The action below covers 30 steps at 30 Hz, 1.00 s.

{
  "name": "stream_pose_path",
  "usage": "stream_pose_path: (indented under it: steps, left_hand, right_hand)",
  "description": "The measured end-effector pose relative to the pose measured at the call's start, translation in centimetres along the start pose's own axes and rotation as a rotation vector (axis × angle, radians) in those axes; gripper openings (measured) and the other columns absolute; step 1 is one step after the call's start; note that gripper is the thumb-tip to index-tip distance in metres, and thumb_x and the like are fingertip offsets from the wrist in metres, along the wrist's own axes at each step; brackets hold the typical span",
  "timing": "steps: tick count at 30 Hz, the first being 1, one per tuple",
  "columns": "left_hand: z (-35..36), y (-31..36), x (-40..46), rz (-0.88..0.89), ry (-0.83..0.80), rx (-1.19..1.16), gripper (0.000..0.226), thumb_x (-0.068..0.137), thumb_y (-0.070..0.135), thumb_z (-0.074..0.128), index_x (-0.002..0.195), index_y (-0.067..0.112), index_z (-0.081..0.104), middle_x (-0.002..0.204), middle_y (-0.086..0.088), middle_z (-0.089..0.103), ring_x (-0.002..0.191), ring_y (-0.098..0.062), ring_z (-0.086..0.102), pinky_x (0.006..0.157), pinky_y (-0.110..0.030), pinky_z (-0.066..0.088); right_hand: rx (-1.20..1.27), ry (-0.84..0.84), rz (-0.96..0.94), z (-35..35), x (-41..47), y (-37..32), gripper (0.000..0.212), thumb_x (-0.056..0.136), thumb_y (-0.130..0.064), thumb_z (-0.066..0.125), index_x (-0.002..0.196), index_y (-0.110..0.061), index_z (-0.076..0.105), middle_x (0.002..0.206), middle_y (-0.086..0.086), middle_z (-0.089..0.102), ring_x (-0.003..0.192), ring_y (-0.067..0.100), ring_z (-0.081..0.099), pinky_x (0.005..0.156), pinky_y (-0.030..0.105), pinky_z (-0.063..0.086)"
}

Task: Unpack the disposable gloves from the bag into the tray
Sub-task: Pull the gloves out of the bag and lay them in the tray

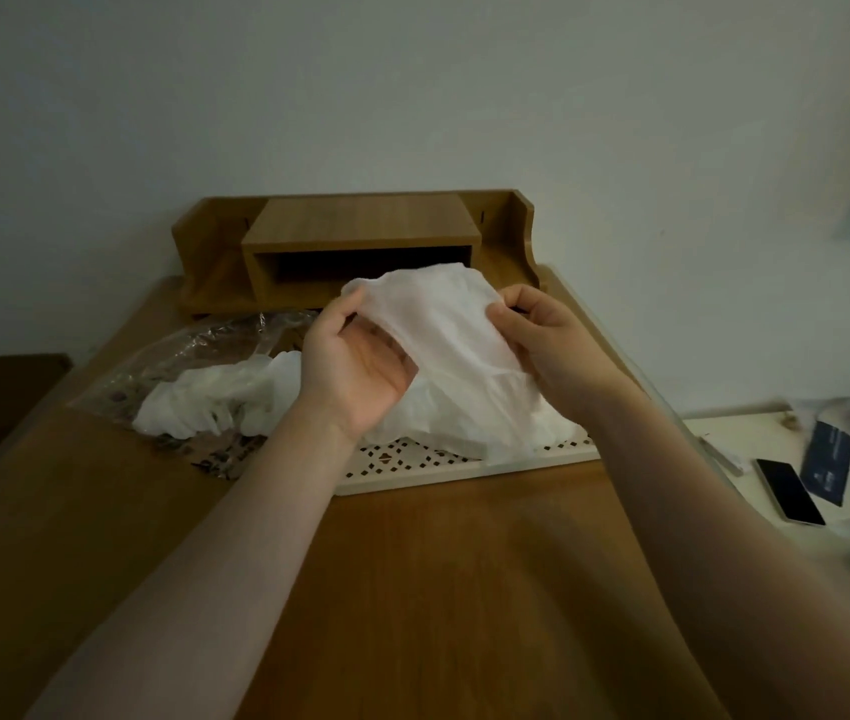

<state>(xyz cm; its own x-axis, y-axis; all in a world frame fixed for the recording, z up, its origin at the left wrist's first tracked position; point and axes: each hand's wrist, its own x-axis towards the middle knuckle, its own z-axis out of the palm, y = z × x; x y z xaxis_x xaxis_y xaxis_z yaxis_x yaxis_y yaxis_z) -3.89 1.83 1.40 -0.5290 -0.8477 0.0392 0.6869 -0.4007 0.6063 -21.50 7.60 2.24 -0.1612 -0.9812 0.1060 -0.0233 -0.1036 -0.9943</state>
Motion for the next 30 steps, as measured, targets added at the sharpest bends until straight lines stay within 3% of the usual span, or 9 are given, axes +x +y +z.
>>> stream_pose_path:
  steps: [2,6,11,15,16,21,25,27,30]
  left_hand:
    - [-0.8,0.2,-0.3,-0.056,-0.041,0.036,0.039,0.087,0.039,0.047,0.111,0.01,0.057,0.104,-0.009,0.064,0.101,-0.024,0.061,0.094,-0.034,0.046]
    - [-1.9,1.0,0.2,-0.321,0.066,0.348,0.059,0.075,0.058,0.054,0.101,0.008,0.073,0.092,-0.009,0.067,0.085,-0.019,0.061,0.08,-0.029,0.048]
    - [-1.5,1.4,1.4,-0.462,0.122,0.688,0.052,0.064,0.042,0.072,0.105,0.008,0.07,0.097,-0.01,0.068,0.082,-0.019,0.064,0.07,-0.03,0.054]
    - [-1.3,1.5,1.9,-0.537,0.062,0.712,0.085,0.043,0.033,0.092,0.121,0.014,0.064,0.112,-0.012,0.065,0.091,-0.025,0.064,0.068,-0.033,0.058]
    - [-1.4,1.5,2.1,-0.56,0.041,0.705,0.088,0.039,0.033,0.093,0.121,0.016,0.064,0.112,-0.011,0.066,0.092,-0.025,0.065,0.067,-0.033,0.057]
    - [-1.3,1.1,2.3,-0.69,0.006,0.828,0.053,0.07,0.031,0.071,0.118,0.012,0.06,0.098,-0.009,0.072,0.084,-0.021,0.068,0.068,-0.032,0.056]
    - [-1.9,0.2,2.7,-0.448,0.071,0.993,0.025,0.087,0.026,0.064,0.107,0.012,0.064,0.095,-0.005,0.073,0.088,-0.02,0.069,0.086,-0.038,0.054]
    - [-2.4,0.1,2.6,-0.277,0.11,1.161,0.024,0.093,0.034,0.055,0.109,0.017,0.063,0.102,-0.005,0.07,0.095,-0.022,0.066,0.092,-0.043,0.05]
    - [-3.2,0.2,2.4,-0.055,0.177,1.452,0.025,0.098,0.04,0.043,0.112,0.022,0.054,0.101,-0.002,0.061,0.089,-0.016,0.059,0.07,-0.028,0.05]
  right_hand:
    - [-0.118,-0.02,-0.02,-0.3,0.1,-0.4,0.015,0.094,-0.022,0.057,0.08,-0.019,0.062,0.073,0.0,0.059,0.067,0.021,0.052,0.065,0.027,0.047]
    - [-0.495,-0.129,-0.139,-0.6,0.1,-1.0,0.017,0.092,-0.017,0.058,0.079,-0.021,0.067,0.065,-0.015,0.06,0.057,0.0,0.051,0.058,0.01,0.043]
    - [-0.979,-0.238,-0.127,-0.4,1.4,-0.9,0.011,0.091,-0.016,0.058,0.091,-0.02,0.069,0.078,-0.016,0.057,0.067,-0.002,0.051,0.065,0.006,0.039]
    - [-0.997,-0.287,-0.087,-0.9,2.0,-0.9,0.024,0.088,-0.011,0.06,0.07,-0.026,0.064,0.071,-0.017,0.055,0.064,0.001,0.051,0.065,0.011,0.038]
    - [-0.967,-0.29,-0.073,-1.2,2.1,-0.9,0.022,0.089,-0.01,0.06,0.075,-0.025,0.068,0.073,-0.018,0.058,0.066,0.001,0.054,0.065,0.009,0.04]
    - [-0.968,-0.416,0.006,-1.3,2.5,-0.6,0.02,0.091,-0.013,0.059,0.103,-0.019,0.073,0.087,-0.024,0.062,0.078,-0.007,0.06,0.073,0.005,0.045]
    - [-0.956,-0.442,0.061,-1.1,2.7,-0.5,0.02,0.09,-0.033,0.061,0.104,-0.024,0.071,0.101,-0.017,0.065,0.089,0.002,0.059,0.086,0.019,0.044]
    - [-1.019,-0.44,0.18,-1.9,2.8,-0.6,0.038,0.085,-0.046,0.062,0.113,-0.022,0.067,0.109,-0.013,0.062,0.095,0.006,0.058,0.089,0.024,0.044]
    - [-0.941,-0.44,0.335,-3.9,2.7,-0.6,0.035,0.083,-0.043,0.066,0.108,-0.019,0.069,0.104,-0.005,0.068,0.095,0.015,0.065,0.088,0.029,0.052]
